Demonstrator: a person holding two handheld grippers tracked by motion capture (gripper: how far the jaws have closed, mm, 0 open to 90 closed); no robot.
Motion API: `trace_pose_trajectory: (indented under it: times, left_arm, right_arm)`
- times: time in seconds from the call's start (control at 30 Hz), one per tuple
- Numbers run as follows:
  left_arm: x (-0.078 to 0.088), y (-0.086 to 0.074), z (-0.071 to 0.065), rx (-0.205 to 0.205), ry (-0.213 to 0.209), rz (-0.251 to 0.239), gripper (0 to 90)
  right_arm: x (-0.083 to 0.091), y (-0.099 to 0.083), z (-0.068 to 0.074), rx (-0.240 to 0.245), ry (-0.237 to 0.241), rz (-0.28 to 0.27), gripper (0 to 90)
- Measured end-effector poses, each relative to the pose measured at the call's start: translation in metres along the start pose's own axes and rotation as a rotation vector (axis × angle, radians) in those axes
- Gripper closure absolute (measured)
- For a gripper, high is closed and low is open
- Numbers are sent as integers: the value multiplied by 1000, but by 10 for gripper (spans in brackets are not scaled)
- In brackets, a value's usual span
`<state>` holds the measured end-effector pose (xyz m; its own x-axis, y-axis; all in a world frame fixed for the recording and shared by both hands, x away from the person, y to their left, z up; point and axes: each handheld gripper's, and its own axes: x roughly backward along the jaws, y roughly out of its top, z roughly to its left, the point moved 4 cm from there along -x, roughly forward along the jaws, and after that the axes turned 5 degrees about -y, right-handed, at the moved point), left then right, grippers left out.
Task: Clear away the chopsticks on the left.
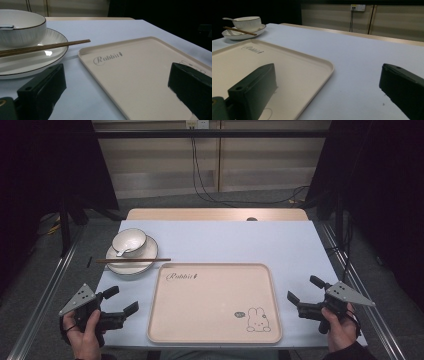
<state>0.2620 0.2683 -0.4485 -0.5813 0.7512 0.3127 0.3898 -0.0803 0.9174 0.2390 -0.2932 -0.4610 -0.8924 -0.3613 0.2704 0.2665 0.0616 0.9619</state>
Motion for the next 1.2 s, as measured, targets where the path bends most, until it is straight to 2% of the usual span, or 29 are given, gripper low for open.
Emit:
trace_pose_trajectory:
  times: [0.13, 0.37, 0.4, 0.43, 0.47, 0.5, 0.53, 0.57, 0.6, 0.63, 0.67, 0.7, 0.77, 0.8, 0.83, 0.87, 0.9, 0.93, 1.03, 1.13, 1.2]
  left_arm:
    - [-2, -1, -2, -11, -24, 13, 20]
    - [-6, 0, -2, -14, -34, 40, 33]
    - [-6, 0, -1, 10, -49, 67, 41]
    - [-6, -1, 0, 15, -55, 88, 48]
    - [-6, -1, 0, 15, -55, 88, 48]
    - [-3, -2, 3, 44, -63, 120, 49]
    - [-2, -2, 4, 48, -66, 127, 50]
    - [0, -2, 6, 27, -58, 141, 50]
    - [2, -2, 9, 3, -25, 149, 50]
    - [4, -1, 12, -28, 34, 148, 47]
    - [5, -1, 14, -45, 60, 152, 35]
    - [7, 0, 17, -51, 51, 156, 33]
    - [9, 0, 21, -52, 60, 156, 26]
    - [12, 1, 28, -59, 57, 164, 27]
    - [12, 1, 28, -59, 57, 164, 27]
    - [15, 3, 38, -71, 32, 156, 31]
    - [15, 3, 38, -71, 32, 156, 39]
    - [15, 6, 47, -64, 25, 151, 40]
    - [13, 12, 61, -54, 6, 149, 54]
    - [8, 18, 73, -50, -47, 180, 67]
    - [7, 20, 77, -53, -56, 184, 68]
  right_arm:
    - [1, 0, 0, -2, -1, 1, 9]
    - [-1, -2, 0, -3, 3, 11, 13]
    - [-1, -2, 0, -7, 0, 8, 13]
    - [-1, -2, 0, -5, 6, 11, 13]
    - [-1, -2, 0, -4, 0, 10, 13]
    - [-2, -2, 0, -2, -3, 12, 13]
    - [-2, -2, 0, -4, 0, 13, 13]
    - [-2, -3, 0, -3, 3, 17, 13]
    - [-2, -3, 1, -1, 11, 23, 13]
    - [-2, -3, 2, -2, 11, 22, 13]
    - [-2, -3, 2, 0, 14, 23, 13]
    - [-2, -3, 2, 2, 14, 20, 13]
    - [-2, -3, 2, 1, 11, 22, 13]
    - [-2, -3, 2, 3, 12, 20, 13]
    - [-2, -3, 2, 2, 14, 20, 13]
    - [-2, -3, 2, 4, 13, 20, 13]
    - [-2, -3, 2, 4, 13, 20, 13]
    - [-3, -3, 2, 6, 13, 18, 13]
    - [-2, -3, 2, 4, 11, 21, 13]
    - [-3, -3, 2, 6, 8, 19, 13]
    - [-3, -3, 2, 6, 9, 19, 13]
